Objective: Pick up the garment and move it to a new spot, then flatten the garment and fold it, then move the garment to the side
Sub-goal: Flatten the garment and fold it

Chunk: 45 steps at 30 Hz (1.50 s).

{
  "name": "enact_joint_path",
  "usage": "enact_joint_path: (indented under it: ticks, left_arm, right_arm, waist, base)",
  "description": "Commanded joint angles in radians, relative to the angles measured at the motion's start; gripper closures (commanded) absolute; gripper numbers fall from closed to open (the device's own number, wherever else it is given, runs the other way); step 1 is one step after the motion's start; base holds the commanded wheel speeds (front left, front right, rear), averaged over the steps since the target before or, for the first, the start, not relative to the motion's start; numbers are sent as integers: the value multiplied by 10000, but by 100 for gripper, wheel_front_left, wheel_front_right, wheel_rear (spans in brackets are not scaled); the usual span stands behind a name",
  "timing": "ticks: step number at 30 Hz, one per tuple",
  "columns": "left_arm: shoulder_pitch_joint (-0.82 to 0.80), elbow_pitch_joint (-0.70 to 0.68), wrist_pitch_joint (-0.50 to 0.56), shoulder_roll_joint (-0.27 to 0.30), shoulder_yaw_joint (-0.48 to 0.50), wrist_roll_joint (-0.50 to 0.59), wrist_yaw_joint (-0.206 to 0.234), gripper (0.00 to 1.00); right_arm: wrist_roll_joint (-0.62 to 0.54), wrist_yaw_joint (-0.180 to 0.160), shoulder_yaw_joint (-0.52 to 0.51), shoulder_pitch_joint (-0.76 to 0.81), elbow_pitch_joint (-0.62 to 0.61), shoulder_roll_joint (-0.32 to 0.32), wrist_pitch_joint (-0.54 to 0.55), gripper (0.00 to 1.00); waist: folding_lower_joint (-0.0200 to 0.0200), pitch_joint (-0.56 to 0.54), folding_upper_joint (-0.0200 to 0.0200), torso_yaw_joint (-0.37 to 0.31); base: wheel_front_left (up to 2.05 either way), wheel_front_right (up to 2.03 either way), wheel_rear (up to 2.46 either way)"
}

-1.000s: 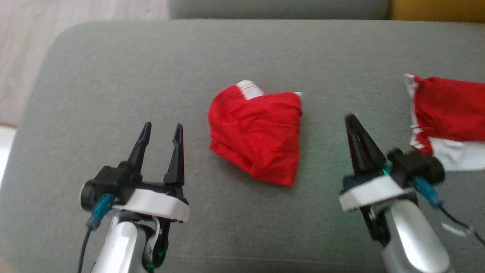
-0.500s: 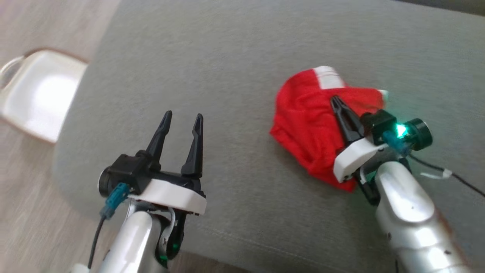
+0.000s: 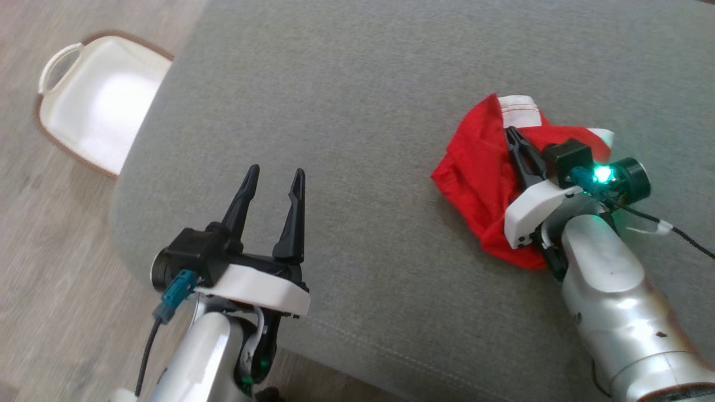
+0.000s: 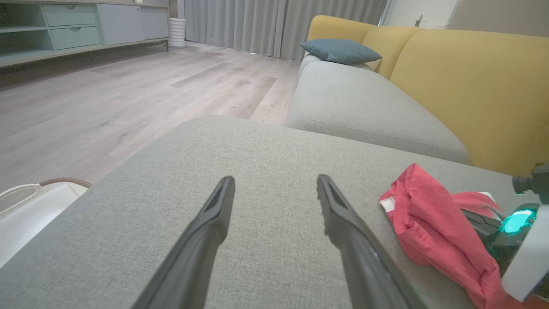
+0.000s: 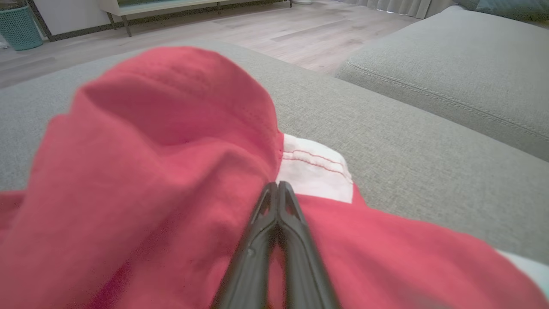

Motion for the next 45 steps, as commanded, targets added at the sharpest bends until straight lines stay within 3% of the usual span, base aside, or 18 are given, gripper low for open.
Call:
enact_joint_path:
  ticks: [1,6,19,24,32,33,34,35,45]
  left_arm:
    - [-405,-348,-122,75,298,80,36,0]
    - [-406,-326,-122,75,413,207,-24,0]
    - [-58,-433,-122,75,1199,683,-280,0]
    - [109,-526,-122,75,1663,823,-347,0]
    - [420,-481,-122,75,2248,922,-449,0]
    - [476,-441,-122,75,2286,958,-483,0]
    - [530,-401,-122,75,2316,990,-516,0]
    - [587,-346,-122,75,2338,1018,-548,0]
    - [819,-109,-122,75,2566,1069,-641,0]
  right_arm:
    - [-9,65,175,187,116,211,-56,100]
    - [320,65,242,128,-344,313,-145,100]
    - [1722,65,629,1763,-3792,379,-157,100]
    - [1816,65,213,2734,-4837,382,-157,100]
    - [1993,65,-447,4042,-5922,383,-158,100]
    - [1984,65,-544,4156,-6047,383,-158,69]
    - [1966,65,-632,4266,-6177,383,-158,10]
    - [2015,65,-694,4380,-6283,383,-158,0]
    - [2099,65,-779,4964,-6597,384,-158,0]
  waist:
    - [0,-100,0,-221]
    - [0,-402,0,-686]
    - [0,-1921,0,-2801]
    - [0,-2212,0,-3671]
    - [0,-2384,0,-4396]
    - [0,-2402,0,-4446]
    - [0,-2415,0,-4490]
    - [0,-2426,0,-4527]
    - [0,-2423,0,-4754]
  base:
    - [0,0,0]
    - [0,0,0]
    - [0,0,0]
    - [0,0,0]
    - [0,0,0]
    - [0,0,0]
    - [0,0,0]
    - [0,0,0]
    - [0,0,0]
